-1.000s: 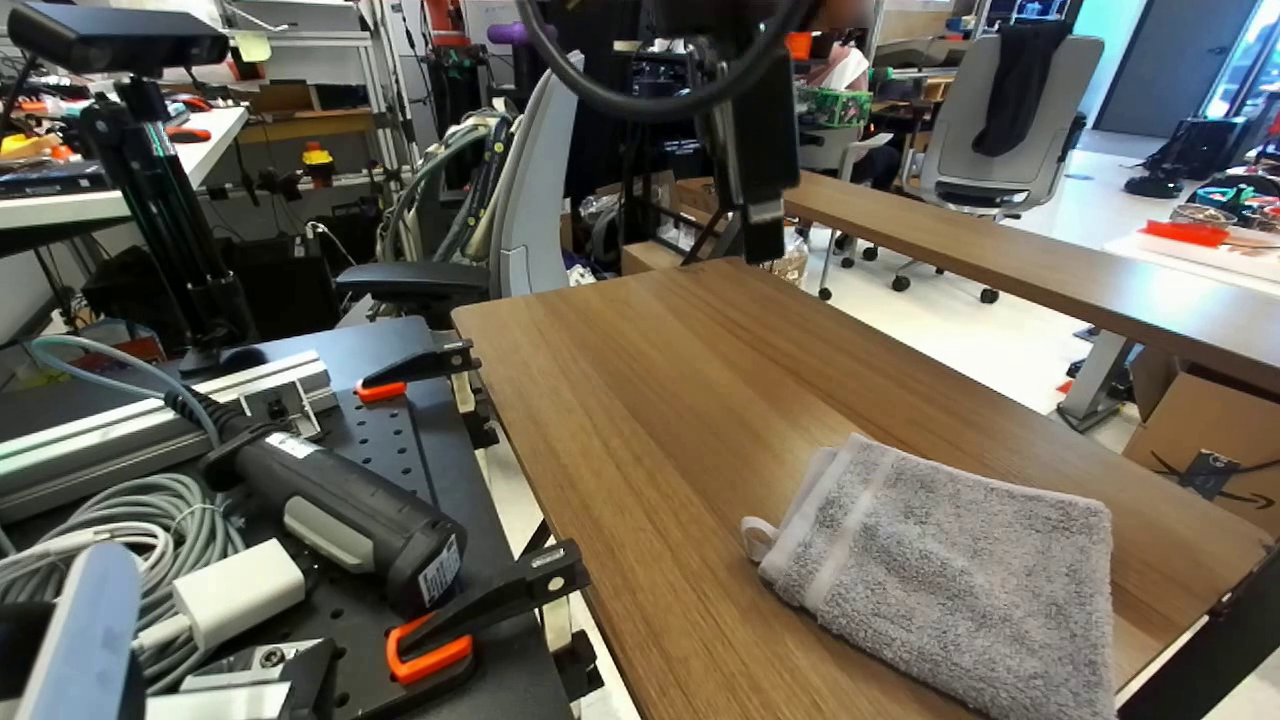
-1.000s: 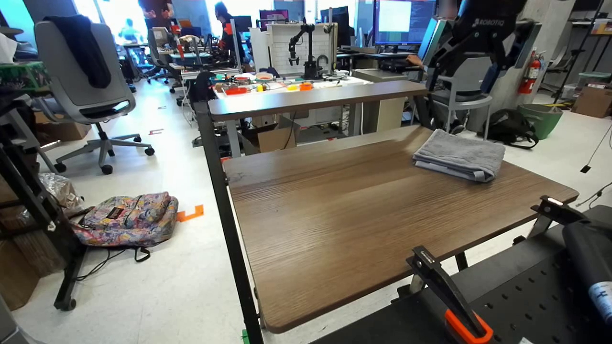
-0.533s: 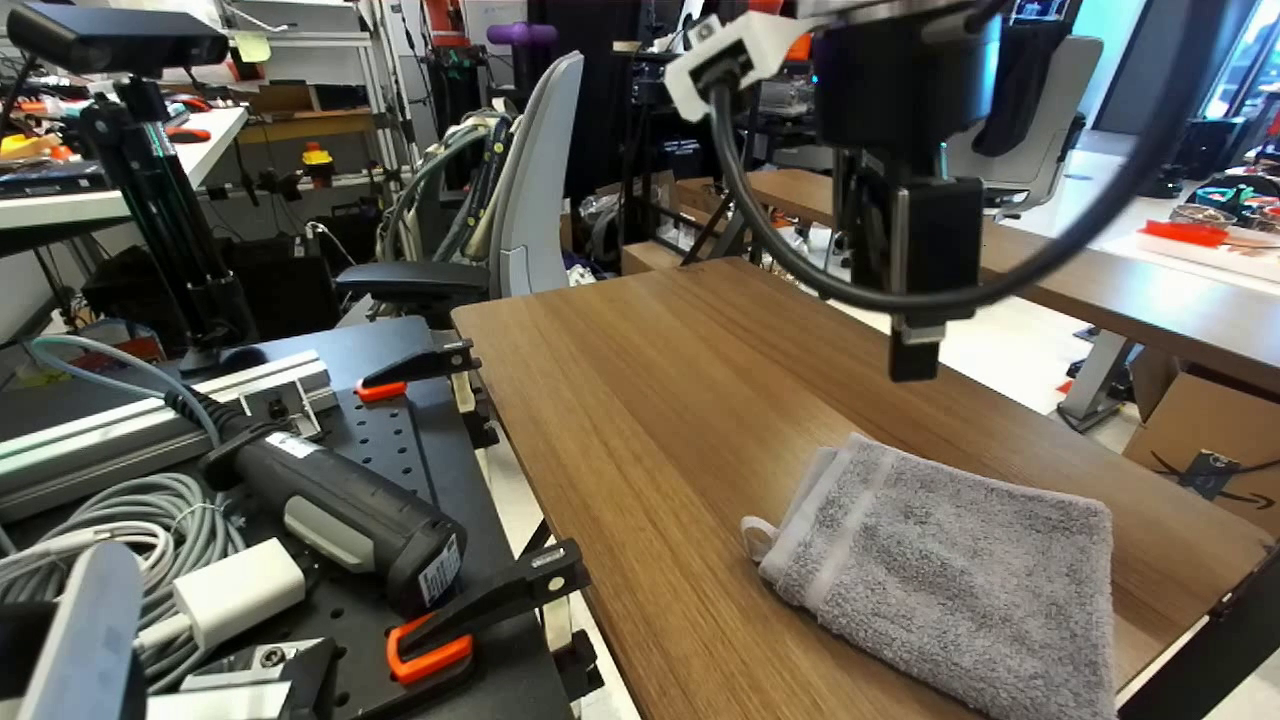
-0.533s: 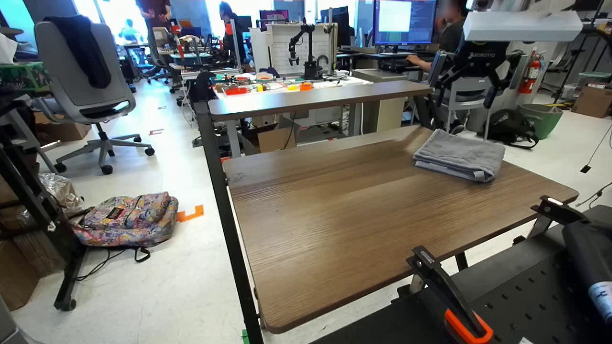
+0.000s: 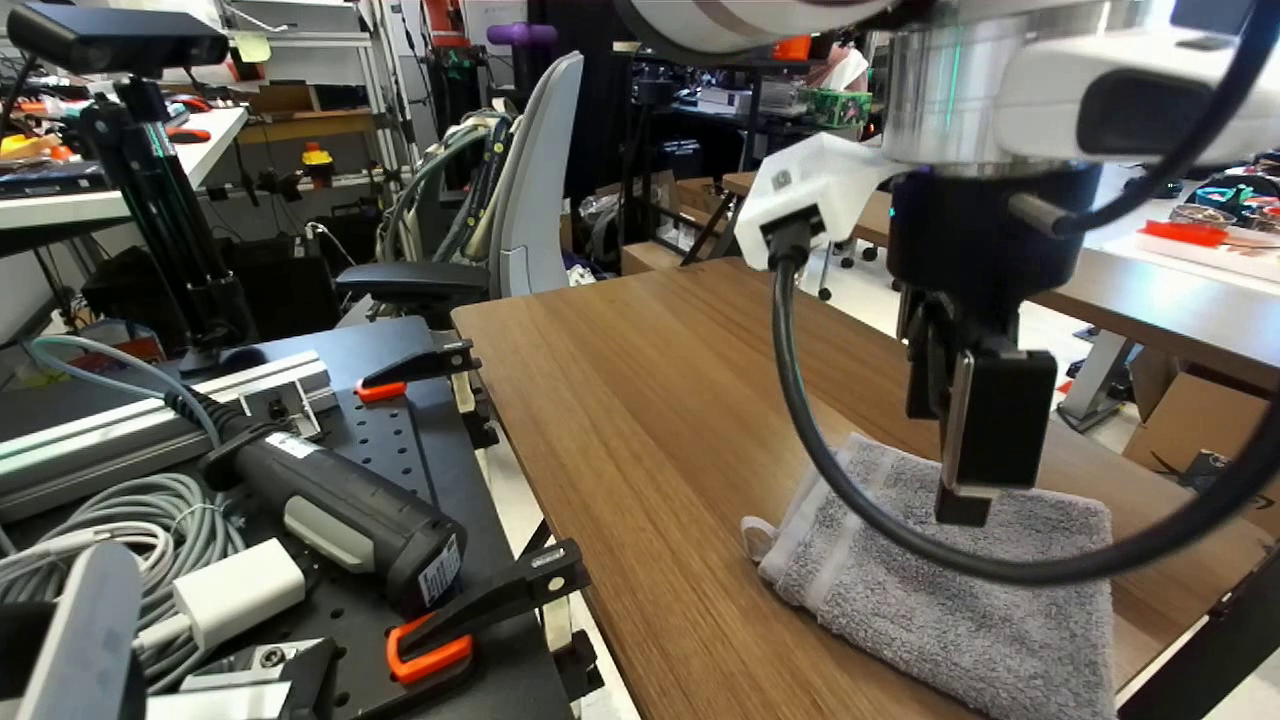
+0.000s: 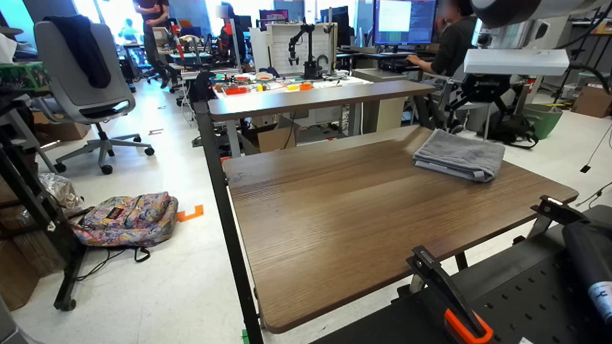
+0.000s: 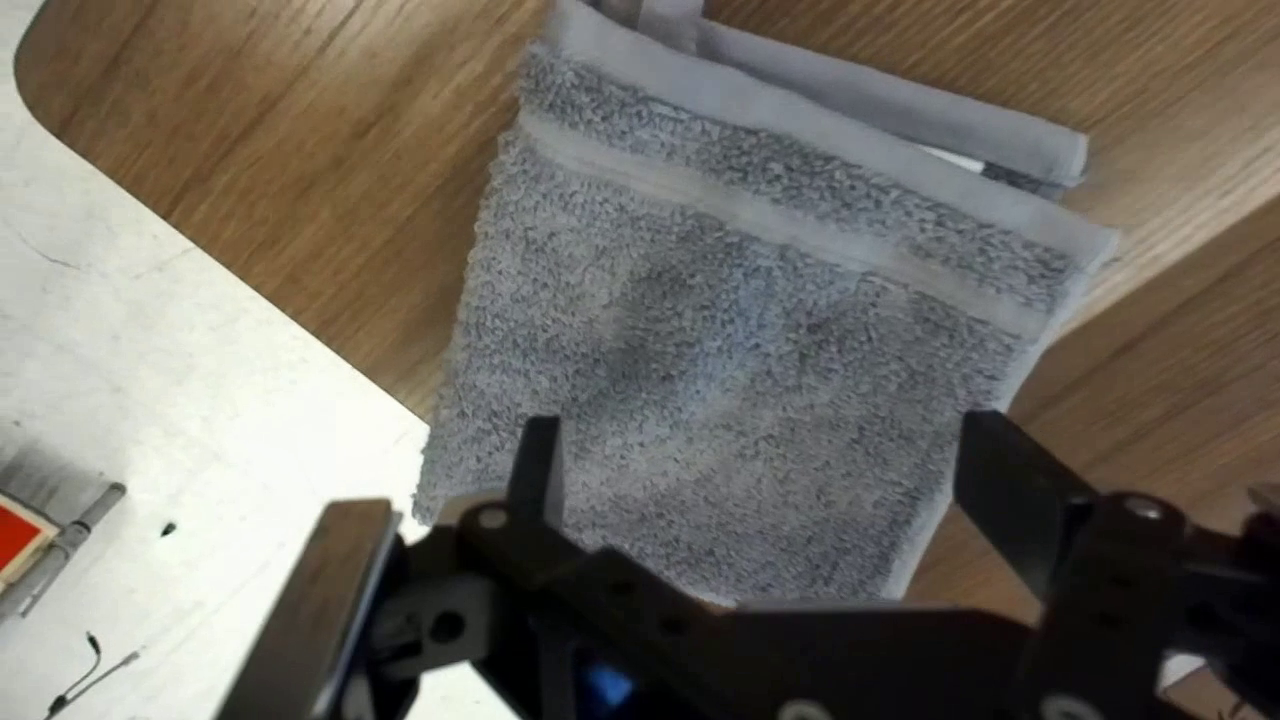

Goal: Move the grey towel to the right

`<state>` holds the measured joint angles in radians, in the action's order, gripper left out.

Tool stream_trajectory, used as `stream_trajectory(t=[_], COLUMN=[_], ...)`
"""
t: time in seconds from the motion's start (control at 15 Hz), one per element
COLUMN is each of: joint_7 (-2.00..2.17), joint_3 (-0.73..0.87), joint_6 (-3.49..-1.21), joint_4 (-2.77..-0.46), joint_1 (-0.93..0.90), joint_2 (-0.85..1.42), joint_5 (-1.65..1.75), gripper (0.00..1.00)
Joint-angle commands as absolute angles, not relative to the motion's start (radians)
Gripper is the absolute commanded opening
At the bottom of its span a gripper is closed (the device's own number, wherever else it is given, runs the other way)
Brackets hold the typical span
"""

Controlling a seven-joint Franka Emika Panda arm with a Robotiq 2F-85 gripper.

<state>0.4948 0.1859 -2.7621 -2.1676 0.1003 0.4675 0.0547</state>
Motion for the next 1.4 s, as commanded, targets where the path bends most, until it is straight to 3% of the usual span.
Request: stream_trajectory(t=[0.0,0.67,1.33], joint_7=[0.467,0.451,0.482], joint_3=[0.222,0.204,0.113], joint_6=[-2.764,-2.761,-2.768], joint_4=[-2.114,-2.100,-2.152], joint_1=[0.087,0.062,-0.108], joint_2=[0.551,0.652,0.652], joint_5=[0.004,-0.053,-0.072], gripper=[1.00,1.00,1.00])
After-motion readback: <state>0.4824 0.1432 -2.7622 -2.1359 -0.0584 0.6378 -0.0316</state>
